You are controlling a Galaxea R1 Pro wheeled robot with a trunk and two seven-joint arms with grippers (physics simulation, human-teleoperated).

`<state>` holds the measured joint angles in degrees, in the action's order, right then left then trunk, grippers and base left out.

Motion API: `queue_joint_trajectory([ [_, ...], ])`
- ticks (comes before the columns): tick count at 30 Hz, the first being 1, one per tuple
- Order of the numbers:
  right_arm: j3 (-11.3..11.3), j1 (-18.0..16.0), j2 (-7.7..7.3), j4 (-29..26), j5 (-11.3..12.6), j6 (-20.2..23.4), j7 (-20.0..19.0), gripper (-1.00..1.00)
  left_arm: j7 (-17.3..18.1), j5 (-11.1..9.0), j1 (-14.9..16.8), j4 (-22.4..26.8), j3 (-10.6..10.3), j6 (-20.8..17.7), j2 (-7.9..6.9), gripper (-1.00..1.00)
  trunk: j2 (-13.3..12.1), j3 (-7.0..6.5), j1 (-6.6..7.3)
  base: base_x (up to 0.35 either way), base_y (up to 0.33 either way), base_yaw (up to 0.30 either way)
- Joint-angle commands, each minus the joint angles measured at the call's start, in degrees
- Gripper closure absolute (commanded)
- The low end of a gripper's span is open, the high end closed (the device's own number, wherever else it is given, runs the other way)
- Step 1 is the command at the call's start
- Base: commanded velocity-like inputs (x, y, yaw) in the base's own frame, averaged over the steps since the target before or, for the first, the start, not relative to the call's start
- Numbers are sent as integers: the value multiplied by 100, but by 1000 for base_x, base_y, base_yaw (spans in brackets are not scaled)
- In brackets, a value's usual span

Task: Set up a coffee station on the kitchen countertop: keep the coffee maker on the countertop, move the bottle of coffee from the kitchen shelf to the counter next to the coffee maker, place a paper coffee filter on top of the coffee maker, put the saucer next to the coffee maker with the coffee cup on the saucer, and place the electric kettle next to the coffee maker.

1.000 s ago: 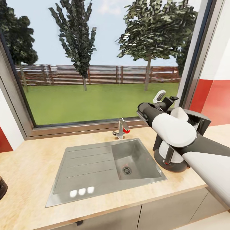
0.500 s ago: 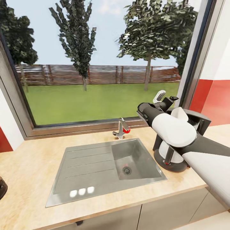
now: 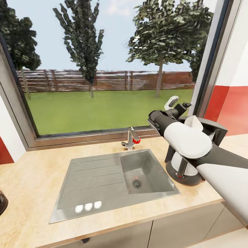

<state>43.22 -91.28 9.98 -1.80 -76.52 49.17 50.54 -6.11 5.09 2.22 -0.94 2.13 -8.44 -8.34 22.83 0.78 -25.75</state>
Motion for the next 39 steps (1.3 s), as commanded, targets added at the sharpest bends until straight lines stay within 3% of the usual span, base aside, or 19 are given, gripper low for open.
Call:
queue_joint_trajectory([
  [1,53,-4,2,-7,-38,-123,21,-100,-13,54,6,-7,24,-8,0,-100,9,8,-3,0,0,0],
  [9,57,-5,2,-378,-36,-990,17,-100,-13,54,6,-3,24,-8,0,-100,9,8,-3,0,0,0],
  [16,85,-7,2,-596,-15,-2977,-55,-100,-13,54,7,-1,24,-4,1,-100,9,8,-3,0,0,0],
  [18,82,-6,2,-586,17,-3976,-73,-100,-13,47,6,5,24,-1,6,-100,9,8,-3,0,0,0],
  [20,101,-4,2,-521,27,-4427,-93,-100,-13,44,10,11,19,0,3,-100,9,8,-3,0,0,0],
  [21,148,-4,2,-394,29,-4521,-126,-100,-13,36,12,12,18,2,2,-100,9,8,-3,0,0,0],
  [22,379,-4,2,-108,31,-4649,-294,-100,-13,13,14,23,21,7,0,-100,9,8,-3,0,0,0],
  [25,782,-4,2,-15,32,-4765,-783,-100,-13,5,15,83,32,9,0,-100,9,8,-3,-2,0,0],
  [28,1366,-4,2,13,32,-4825,-1709,-100,-18,8,15,132,51,3,5,-100,9,8,-3,-40,0,0],
  [32,1912,-4,2,24,28,-4842,-2515,-100,-21,4,15,144,67,1,5,-100,9,8,-3,-118,-60,0],
  [33,1990,-4,2,27,28,-4844,-2683,-100,-22,3,15,145,71,1,5,-100,9,8,-3,-197,-134,0],
  [34,2093,-4,2,25,31,-4846,-3134,-100,-22,2,15,147,75,-2,2,-100,9,8,-3,-222,-155,0],
  [39,2127,-4,2,22,32,-4826,-3517,-100,-22,1,14,147,75,-1,0,-100,9,8,-3,-200,-133,0],
])
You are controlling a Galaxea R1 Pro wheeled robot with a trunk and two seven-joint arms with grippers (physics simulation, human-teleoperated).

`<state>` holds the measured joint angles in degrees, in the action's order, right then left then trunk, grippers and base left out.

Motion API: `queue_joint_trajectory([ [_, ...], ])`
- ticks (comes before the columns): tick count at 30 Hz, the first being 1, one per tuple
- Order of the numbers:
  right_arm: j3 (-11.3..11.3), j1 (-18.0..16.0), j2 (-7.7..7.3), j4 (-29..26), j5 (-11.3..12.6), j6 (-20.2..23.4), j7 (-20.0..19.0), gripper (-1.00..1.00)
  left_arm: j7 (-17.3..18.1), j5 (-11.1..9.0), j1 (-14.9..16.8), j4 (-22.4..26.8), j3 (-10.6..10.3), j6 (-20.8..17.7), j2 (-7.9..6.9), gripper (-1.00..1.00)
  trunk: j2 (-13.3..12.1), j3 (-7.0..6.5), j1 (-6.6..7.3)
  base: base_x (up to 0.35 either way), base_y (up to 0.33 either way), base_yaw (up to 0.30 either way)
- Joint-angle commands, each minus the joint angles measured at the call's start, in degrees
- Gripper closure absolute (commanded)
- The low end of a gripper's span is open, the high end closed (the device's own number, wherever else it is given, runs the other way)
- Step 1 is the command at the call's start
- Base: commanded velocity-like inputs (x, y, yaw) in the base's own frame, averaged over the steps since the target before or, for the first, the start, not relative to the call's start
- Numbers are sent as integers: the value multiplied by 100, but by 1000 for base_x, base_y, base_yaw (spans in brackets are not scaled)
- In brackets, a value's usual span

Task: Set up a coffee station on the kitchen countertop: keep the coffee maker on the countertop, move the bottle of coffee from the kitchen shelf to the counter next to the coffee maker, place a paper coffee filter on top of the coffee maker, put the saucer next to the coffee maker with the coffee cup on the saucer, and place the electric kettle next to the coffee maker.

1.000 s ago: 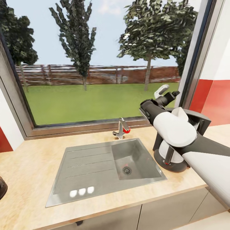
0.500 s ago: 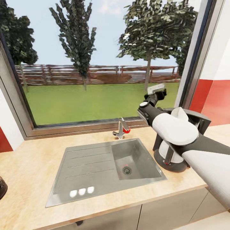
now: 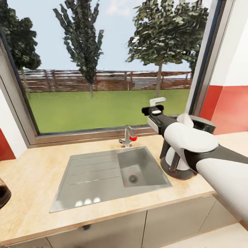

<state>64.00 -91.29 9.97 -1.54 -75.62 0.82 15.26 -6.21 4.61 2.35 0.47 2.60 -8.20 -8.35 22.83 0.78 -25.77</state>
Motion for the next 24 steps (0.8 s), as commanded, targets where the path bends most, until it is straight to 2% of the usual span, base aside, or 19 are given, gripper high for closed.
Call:
queue_joint_trajectory([
  [1,53,-3,3,-1,-59,14,-36,-100,-11,47,1,5,26,-26,2,-100,8,8,-1,-110,-64,0],
  [4,60,-3,3,3,-59,20,-194,-100,-11,46,2,11,23,-27,6,-100,8,8,-1,-60,-35,0],
  [16,116,6,3,-8,-59,51,-2648,-100,-11,48,3,14,6,-32,9,-100,8,8,-1,-4,-2,0],
  [24,159,297,3,-10,-59,74,-3533,-100,-11,48,3,14,4,-32,9,-100,8,8,-1,-100,0,0],
])
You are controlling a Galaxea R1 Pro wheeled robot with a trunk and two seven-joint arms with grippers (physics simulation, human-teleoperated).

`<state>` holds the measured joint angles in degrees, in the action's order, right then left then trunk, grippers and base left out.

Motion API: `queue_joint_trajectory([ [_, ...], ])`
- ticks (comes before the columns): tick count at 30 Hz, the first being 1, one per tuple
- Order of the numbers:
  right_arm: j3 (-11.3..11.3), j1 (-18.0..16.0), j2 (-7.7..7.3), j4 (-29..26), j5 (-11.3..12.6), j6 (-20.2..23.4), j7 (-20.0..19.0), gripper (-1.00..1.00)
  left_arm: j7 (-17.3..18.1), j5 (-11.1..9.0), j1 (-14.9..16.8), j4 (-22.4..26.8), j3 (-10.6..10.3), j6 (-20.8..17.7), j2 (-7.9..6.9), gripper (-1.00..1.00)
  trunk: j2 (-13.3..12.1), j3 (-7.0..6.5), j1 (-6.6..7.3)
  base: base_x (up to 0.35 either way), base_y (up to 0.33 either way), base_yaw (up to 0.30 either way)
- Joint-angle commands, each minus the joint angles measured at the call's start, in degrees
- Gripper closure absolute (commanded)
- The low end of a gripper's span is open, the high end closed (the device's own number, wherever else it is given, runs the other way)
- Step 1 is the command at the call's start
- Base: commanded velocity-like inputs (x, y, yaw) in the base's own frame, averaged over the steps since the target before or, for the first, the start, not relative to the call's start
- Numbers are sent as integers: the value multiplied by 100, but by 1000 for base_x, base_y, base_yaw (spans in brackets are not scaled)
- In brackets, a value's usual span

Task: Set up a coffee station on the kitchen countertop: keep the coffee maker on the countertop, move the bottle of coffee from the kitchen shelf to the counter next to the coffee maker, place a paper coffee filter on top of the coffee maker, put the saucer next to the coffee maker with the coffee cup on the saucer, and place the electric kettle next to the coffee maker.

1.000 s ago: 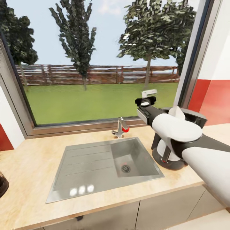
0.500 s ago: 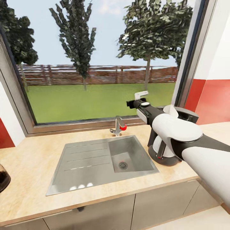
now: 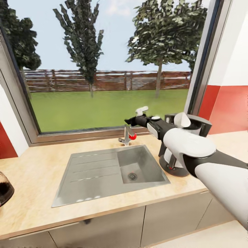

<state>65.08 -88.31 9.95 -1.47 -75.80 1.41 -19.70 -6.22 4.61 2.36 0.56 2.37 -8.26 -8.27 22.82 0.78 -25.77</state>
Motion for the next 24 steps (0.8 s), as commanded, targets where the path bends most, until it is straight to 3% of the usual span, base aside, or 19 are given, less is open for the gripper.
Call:
queue_joint_trajectory([
  [1,53,50,5,-17,-40,16,-141,-100,-11,48,2,6,26,-26,0,-100,9,8,-1,-137,0,0],
  [13,74,734,5,-8,-41,10,-399,-100,-11,43,10,14,26,-18,2,-100,9,8,-1,-72,0,0],
  [24,76,996,5,-3,-48,0,-891,-100,-11,41,10,15,26,-17,8,-100,9,8,-1,-78,0,0],
])
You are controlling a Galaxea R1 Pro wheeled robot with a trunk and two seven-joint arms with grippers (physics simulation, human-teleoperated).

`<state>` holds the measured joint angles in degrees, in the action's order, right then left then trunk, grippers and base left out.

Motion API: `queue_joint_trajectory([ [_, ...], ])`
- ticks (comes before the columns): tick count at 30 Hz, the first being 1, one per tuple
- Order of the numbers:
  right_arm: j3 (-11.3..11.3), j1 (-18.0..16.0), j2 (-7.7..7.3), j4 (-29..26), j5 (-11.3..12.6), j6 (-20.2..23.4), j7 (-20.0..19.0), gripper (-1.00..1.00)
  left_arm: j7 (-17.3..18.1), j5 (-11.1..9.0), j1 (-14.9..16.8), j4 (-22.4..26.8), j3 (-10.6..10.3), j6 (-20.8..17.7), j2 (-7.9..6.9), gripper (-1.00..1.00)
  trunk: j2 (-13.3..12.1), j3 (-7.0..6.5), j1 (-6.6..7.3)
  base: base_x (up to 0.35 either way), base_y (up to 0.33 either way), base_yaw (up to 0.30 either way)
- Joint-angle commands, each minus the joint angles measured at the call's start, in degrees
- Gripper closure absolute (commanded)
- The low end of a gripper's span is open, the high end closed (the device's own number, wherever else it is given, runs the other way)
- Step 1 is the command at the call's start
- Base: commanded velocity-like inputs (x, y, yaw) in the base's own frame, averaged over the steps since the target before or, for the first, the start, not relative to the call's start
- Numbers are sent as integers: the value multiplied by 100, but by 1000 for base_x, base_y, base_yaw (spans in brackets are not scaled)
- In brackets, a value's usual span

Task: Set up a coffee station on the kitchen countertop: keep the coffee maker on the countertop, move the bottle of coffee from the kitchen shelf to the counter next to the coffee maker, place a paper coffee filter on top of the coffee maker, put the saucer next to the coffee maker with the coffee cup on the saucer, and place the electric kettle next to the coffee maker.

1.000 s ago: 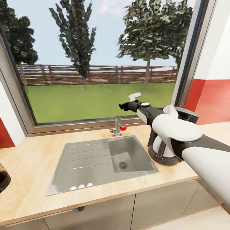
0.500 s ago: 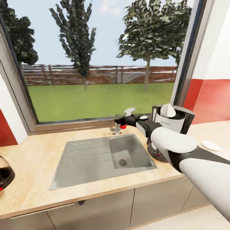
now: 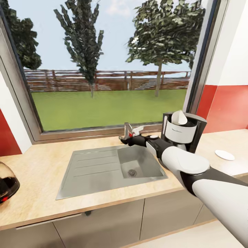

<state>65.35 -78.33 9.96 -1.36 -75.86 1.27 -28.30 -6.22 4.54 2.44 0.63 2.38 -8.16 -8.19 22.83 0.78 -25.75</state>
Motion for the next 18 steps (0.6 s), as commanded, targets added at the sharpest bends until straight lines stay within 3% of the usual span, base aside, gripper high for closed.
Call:
queue_joint_trajectory([
  [1,50,23,4,-14,-42,14,-100,-100,-10,51,2,7,26,-27,1,-100,9,8,-3,-21,-15,0],
  [18,56,780,4,-21,-58,10,-1442,-100,-11,55,10,7,24,-27,0,-100,9,8,-3,-183,-142,0],
])
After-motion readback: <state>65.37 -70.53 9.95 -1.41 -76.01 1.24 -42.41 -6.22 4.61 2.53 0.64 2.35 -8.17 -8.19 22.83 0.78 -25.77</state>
